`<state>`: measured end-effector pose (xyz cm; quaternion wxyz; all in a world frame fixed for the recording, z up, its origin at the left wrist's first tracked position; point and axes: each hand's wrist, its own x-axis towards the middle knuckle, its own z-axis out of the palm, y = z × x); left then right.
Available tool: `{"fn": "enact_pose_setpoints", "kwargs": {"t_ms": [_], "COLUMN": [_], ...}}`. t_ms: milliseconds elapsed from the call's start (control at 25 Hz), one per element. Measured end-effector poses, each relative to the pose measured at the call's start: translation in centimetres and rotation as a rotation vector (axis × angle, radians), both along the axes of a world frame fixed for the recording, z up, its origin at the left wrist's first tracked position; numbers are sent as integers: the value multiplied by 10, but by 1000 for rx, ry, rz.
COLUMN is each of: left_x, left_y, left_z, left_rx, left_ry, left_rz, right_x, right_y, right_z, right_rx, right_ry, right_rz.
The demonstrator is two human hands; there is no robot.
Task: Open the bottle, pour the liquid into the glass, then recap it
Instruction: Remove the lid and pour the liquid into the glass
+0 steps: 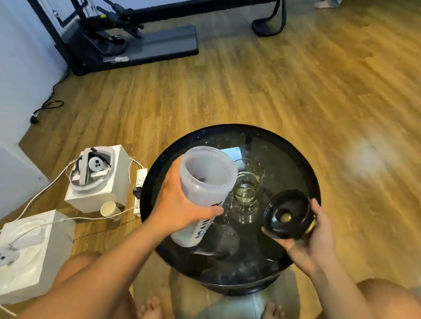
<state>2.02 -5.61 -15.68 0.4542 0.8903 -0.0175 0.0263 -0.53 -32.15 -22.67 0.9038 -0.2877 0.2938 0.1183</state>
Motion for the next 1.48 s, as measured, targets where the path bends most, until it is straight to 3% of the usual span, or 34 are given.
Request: {"fn": "enact_pose_setpoints", "kwargs": {"t_ms": [320, 840, 1480], "left_x": [33, 48, 59], "left_y": [-12, -19, -19], "left_z": [19, 38, 37], "left_rx": [342, 716, 880], "left_ry": [-9, -24, 7], "left_rz": [-154, -191, -146], "right_x": [9, 14, 13], "right_y": [2, 11, 7], "right_z": [-23, -24, -26], "right_rx": [37, 51, 52], "right_ry": [14, 80, 74], "right_rz": [20, 59, 94]}}
